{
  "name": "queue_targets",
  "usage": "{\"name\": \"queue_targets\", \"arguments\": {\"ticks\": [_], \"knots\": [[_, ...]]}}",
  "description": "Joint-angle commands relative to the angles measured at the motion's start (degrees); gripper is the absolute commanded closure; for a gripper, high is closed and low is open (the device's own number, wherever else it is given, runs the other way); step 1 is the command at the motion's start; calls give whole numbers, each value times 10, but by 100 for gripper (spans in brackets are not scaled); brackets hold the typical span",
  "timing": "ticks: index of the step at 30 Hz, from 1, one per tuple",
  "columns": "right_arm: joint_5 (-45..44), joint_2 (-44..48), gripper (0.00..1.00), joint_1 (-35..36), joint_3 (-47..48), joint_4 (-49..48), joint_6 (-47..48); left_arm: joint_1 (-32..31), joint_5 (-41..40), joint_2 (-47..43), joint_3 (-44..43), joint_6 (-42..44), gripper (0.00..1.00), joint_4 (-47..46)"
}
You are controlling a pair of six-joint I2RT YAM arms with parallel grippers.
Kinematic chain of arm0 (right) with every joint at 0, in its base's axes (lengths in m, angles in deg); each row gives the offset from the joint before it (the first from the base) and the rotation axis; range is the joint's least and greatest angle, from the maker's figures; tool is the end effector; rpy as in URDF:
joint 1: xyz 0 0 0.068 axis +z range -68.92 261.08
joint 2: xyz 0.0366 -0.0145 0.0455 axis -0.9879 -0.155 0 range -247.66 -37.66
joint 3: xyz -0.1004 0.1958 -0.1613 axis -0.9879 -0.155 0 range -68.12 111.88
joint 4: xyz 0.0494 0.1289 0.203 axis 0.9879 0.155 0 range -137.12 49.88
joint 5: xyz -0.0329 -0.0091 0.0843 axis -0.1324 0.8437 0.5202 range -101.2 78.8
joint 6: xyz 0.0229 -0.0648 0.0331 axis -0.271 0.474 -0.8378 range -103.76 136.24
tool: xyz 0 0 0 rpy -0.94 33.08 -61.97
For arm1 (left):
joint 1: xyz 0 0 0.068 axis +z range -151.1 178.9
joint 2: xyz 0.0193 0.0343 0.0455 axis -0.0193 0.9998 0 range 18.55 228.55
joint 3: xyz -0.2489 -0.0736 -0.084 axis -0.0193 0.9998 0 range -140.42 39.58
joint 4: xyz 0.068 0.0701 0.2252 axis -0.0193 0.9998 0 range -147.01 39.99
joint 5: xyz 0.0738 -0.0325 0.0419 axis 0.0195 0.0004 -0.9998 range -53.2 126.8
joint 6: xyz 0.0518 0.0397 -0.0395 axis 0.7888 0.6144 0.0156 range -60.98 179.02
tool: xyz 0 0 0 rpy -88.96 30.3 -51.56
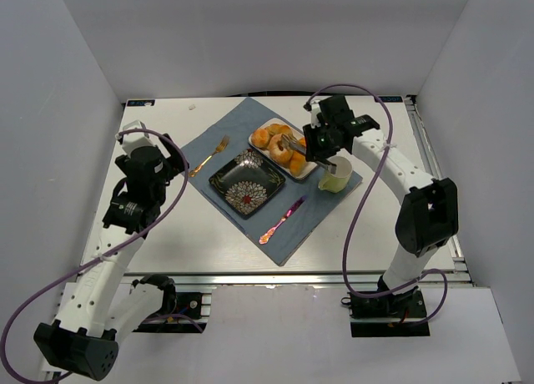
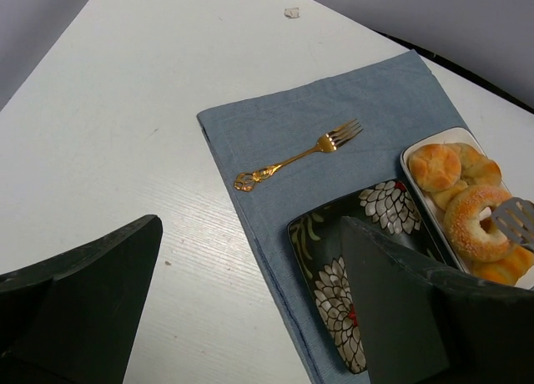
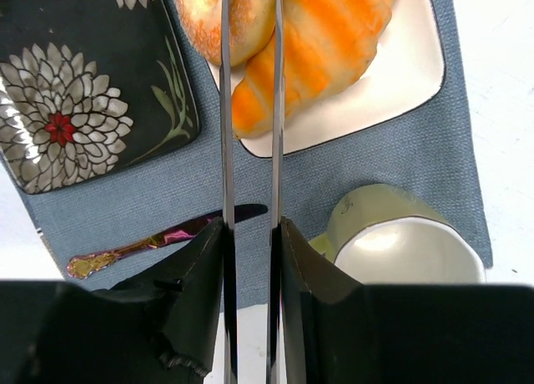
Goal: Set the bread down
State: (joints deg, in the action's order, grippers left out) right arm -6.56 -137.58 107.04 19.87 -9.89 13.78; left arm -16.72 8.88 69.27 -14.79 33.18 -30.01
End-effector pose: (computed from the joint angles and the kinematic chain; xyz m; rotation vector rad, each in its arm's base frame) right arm 0.3497 0.1760 0.2804 -0.5352 2.3920 0.3201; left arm 0.1976 -0.0238 0.3402 -0.4796 1.8680 -0.0004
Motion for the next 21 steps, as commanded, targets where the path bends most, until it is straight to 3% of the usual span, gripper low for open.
{"name": "queue_targets", "arguments": {"ticks": [1,11,21], "knots": [[-3,46,78,3,60,15,0,-2,-13,-7,2,3,2,0],[85,79,81,35,46,45,5,-2,-25,27,-21,8,2,-28],[160,49,80,81,-29,-29,-53,-2,-16,54,-26,18,2,-43]]}}
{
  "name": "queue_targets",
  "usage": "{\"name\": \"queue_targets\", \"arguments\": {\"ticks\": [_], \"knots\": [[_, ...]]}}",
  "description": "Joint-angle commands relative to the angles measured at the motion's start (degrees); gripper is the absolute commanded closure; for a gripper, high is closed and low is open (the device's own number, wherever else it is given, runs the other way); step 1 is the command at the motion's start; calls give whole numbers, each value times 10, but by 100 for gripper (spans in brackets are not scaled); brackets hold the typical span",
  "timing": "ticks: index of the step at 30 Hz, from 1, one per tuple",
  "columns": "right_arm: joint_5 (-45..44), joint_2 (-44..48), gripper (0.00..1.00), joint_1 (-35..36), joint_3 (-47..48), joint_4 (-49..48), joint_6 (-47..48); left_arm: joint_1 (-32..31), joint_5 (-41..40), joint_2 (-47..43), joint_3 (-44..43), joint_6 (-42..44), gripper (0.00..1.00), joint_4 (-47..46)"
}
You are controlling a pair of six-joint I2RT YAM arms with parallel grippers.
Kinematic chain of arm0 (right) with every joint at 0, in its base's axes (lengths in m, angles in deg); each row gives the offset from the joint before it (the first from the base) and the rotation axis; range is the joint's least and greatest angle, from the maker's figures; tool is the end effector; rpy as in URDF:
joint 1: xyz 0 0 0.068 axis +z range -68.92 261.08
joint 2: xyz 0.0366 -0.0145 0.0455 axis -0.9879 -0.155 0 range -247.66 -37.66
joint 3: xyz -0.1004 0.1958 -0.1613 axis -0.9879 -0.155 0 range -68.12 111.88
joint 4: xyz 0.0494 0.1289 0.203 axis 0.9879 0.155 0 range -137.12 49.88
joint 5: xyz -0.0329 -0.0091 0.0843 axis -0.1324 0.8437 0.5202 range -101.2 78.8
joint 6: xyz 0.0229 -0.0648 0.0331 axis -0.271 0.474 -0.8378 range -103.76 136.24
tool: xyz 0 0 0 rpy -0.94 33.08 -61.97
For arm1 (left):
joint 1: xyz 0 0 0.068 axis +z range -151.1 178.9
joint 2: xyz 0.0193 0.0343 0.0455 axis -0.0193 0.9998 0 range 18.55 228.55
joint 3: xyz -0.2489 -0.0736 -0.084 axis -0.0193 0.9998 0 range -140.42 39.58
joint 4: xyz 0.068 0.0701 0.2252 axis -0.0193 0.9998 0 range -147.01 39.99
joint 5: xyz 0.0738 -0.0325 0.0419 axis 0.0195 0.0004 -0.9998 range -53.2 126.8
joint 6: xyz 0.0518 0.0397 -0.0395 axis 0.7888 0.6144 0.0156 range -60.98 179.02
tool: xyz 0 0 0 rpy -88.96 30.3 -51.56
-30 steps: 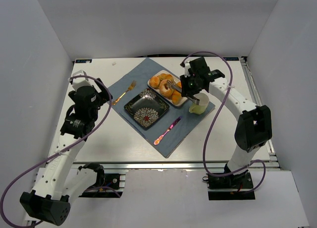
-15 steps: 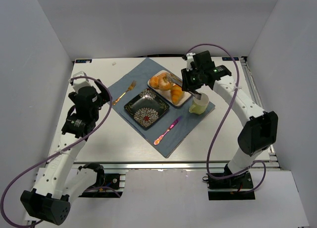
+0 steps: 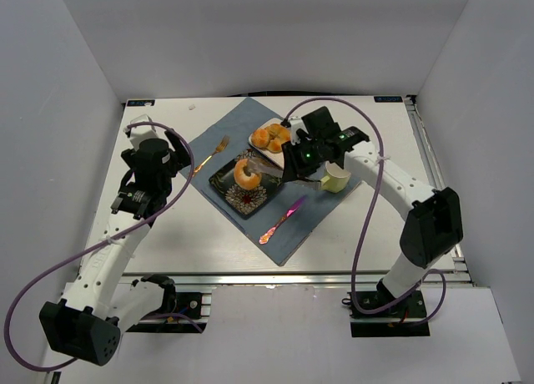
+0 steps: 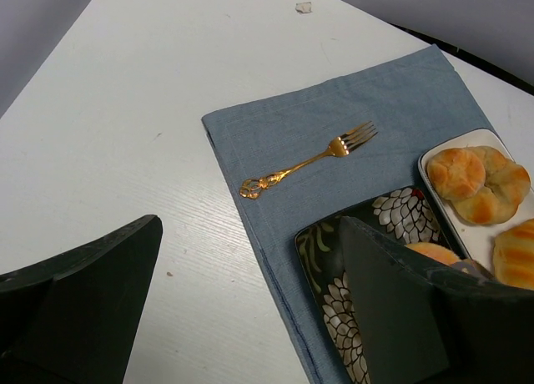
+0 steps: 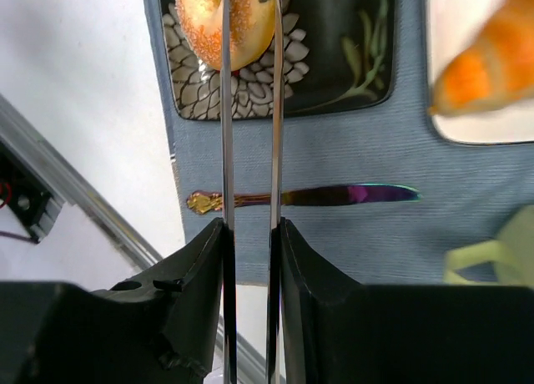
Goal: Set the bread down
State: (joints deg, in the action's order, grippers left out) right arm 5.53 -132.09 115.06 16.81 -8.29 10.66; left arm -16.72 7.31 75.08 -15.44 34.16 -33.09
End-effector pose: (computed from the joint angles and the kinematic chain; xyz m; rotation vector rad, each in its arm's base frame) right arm 0.2927 0.2196 0.2967 -0.7407 2.3635 0.6606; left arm 0.2217 -0.0290 0.3317 -0.4750 1.8957 0.0547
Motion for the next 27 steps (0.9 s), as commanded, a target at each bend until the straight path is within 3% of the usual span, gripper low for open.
{"name": "queue_targets", "arguments": {"ticks": [1,12,14,18,21,27], "knots": [[42,-18,80,3,2,-47,-21,-2,-1,-6,-18,9,2,-14],[10,-73,76,12,14,-32,-16,-2,-14,-11,-16,22,2,-7],[8,-75,72,13,12,-33,-18,-2,-14,-11,-14,23,2,-7],[6,-69,52,12,10,-34,-22,-2,-14,-12,-14,23,2,-5],[4,-66,45,12,16,-29,-23,-2,-14,-12,-13,22,2,-5],[-7,-58,43,12,31,-15,-21,-2,-10,-13,-13,22,2,-3]]}}
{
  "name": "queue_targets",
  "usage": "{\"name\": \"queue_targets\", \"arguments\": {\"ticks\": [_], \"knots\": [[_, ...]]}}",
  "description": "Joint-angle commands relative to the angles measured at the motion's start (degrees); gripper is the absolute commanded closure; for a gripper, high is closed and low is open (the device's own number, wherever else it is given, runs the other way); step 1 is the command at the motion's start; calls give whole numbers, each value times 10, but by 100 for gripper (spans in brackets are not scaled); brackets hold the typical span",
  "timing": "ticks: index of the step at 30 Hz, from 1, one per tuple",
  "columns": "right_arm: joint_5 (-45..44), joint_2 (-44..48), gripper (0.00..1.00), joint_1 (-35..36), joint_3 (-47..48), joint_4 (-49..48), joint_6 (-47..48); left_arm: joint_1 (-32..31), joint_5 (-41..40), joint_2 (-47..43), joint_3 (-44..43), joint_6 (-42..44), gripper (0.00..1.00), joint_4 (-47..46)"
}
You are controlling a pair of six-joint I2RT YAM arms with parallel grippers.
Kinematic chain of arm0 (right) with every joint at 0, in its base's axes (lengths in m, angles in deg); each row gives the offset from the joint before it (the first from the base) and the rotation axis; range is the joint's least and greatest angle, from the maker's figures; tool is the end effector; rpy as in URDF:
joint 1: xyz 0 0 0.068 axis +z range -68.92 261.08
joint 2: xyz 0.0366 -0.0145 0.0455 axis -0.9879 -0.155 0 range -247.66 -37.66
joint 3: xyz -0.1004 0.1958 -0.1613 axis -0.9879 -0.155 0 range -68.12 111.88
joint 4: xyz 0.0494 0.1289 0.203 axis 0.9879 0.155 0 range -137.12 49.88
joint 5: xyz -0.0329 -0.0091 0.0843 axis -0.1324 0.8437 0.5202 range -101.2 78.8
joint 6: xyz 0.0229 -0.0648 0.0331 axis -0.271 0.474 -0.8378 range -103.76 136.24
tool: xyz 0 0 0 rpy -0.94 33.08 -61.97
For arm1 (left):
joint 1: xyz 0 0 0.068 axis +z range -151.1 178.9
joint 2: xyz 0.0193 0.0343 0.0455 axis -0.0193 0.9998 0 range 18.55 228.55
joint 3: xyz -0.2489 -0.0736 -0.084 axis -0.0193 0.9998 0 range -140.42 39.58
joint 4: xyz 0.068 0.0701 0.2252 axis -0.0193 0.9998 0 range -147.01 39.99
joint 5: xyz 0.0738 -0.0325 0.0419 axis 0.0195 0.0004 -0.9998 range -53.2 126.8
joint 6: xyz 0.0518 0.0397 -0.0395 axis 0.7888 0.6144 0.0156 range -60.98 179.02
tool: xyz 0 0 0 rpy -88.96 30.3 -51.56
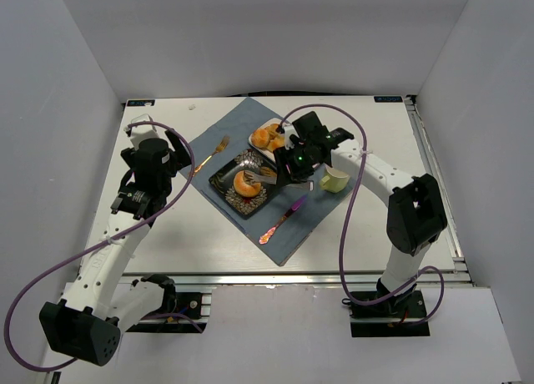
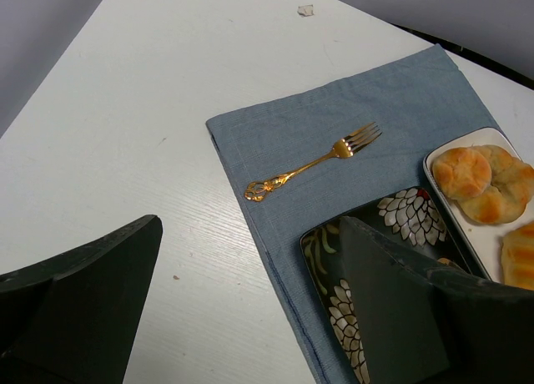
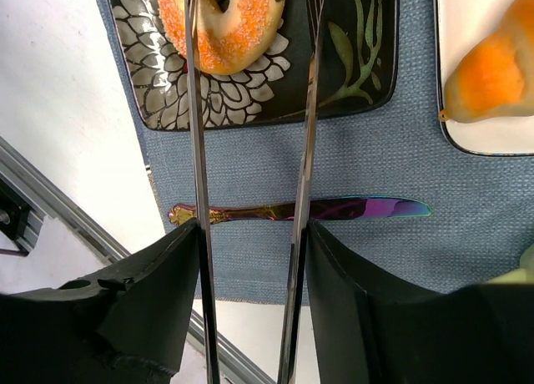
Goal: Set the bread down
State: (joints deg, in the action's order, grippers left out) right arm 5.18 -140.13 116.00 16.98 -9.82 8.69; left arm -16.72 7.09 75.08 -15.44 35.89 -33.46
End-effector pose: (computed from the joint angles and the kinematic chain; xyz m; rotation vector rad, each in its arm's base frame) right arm 0.3103 0.2388 0.2495 -0.7290 2.4920 0.6470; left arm 0.2220 -0.0288 0.3325 -0.4496 1.8957 0.0752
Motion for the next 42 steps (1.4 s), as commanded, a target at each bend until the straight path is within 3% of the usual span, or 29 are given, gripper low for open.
{"name": "queue_targets", "arguments": {"ticks": [1,13,17,23,29,36,42], "knots": [[-6,24,43,3,30,1,-2,-2,-8,-13,-13,5,2,0],[-46,47,42,2,118,53,8,-2,-4,-15,-11,5,2,-1],[-103,61,43,-10,173,66,-10,-2,-2,-15,-7,4,2,-5],[-161,88,43,-111,220,33,-12,-2,4,-5,-10,4,2,-16],[-174,96,44,-261,151,-88,26,-2,20,7,-15,4,2,-19],[-154,-11,42,-370,131,-204,59,-2,41,-5,-16,-7,2,16],[-161,-124,42,-387,137,-267,62,-2,54,-20,-6,-32,2,43]]}}
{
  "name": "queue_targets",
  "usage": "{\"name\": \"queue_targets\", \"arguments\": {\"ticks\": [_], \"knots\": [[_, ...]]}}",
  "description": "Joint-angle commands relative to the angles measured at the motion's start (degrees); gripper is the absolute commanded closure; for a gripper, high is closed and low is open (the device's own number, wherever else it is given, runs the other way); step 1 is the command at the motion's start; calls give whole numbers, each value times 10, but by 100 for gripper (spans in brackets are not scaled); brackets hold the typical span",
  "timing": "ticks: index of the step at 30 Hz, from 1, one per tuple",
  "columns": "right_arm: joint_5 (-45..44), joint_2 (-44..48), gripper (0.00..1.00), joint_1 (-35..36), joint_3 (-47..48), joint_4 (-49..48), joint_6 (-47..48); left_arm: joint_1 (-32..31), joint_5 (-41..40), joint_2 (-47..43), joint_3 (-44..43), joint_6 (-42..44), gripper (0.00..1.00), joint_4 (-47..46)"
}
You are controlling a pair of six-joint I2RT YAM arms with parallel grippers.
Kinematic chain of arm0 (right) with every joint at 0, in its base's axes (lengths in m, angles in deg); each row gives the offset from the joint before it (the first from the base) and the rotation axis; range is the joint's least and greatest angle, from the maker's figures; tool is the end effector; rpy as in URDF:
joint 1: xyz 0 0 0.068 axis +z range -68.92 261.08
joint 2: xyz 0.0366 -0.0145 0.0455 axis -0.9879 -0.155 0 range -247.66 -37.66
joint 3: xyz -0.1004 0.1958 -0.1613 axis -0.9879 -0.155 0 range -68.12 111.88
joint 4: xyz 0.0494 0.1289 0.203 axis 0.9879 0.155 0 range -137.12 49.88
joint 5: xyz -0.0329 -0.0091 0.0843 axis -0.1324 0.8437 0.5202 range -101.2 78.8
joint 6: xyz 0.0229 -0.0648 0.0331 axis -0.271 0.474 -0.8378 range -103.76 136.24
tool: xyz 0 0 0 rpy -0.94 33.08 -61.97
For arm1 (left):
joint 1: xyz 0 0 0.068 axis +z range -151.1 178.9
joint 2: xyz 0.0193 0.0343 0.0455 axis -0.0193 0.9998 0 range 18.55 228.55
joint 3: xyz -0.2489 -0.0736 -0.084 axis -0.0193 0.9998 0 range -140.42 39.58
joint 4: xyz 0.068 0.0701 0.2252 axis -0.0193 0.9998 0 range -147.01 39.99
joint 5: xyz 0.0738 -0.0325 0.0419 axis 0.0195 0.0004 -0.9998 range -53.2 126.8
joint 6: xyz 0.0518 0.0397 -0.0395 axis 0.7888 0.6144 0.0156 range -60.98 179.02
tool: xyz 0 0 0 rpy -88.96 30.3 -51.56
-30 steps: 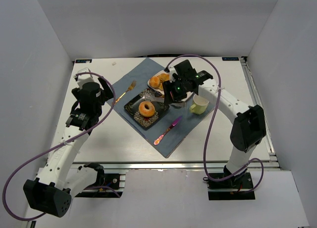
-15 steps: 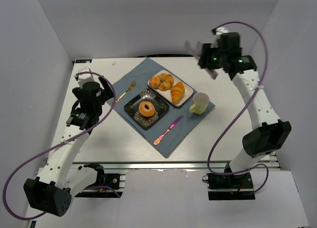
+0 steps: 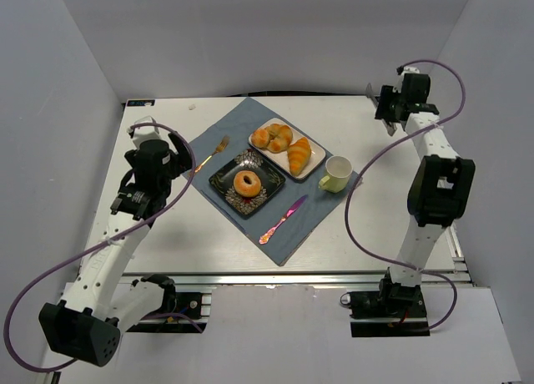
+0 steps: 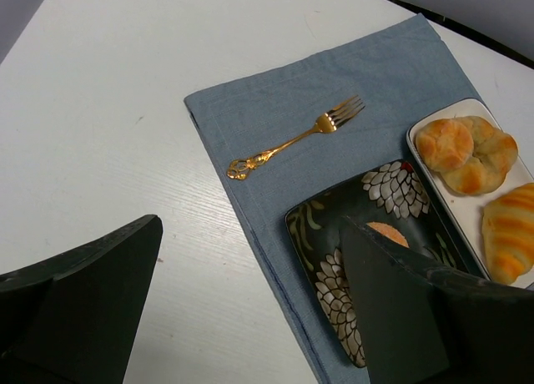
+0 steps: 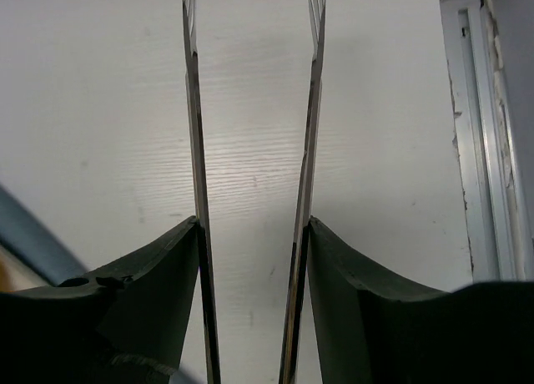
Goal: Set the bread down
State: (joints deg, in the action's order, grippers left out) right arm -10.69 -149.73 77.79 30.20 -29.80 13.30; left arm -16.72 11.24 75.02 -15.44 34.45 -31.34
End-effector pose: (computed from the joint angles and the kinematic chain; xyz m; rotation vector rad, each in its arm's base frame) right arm 0.4729 -0.0267 0.2907 0.1096 2.1103 0.0057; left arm 0.2205 -0.0327 0.3274 -0.4275 1.9483 0.0059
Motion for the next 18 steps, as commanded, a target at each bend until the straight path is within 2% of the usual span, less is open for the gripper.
{"name": "queue_targets", "arguments": {"ticks": [1,7,12,13,16,18], "knots": [[-27,-43,42,-6,6,-70,18,-2,10,-20,-10,-21,2,25],[-51,-145,41,-21,45,-74,13,-2,9,-21,-25,-37,2,48],[-57,-179,40,-24,52,-59,23,-2,-5,-32,-21,-50,2,56],[-56,-180,35,-25,49,-62,22,-2,-4,-35,-20,-51,2,56],[-48,-183,11,-31,44,-59,19,-2,-5,-36,-22,-54,2,56],[-50,-177,11,-31,45,-49,19,-3,-6,-32,-26,-55,2,56]]}}
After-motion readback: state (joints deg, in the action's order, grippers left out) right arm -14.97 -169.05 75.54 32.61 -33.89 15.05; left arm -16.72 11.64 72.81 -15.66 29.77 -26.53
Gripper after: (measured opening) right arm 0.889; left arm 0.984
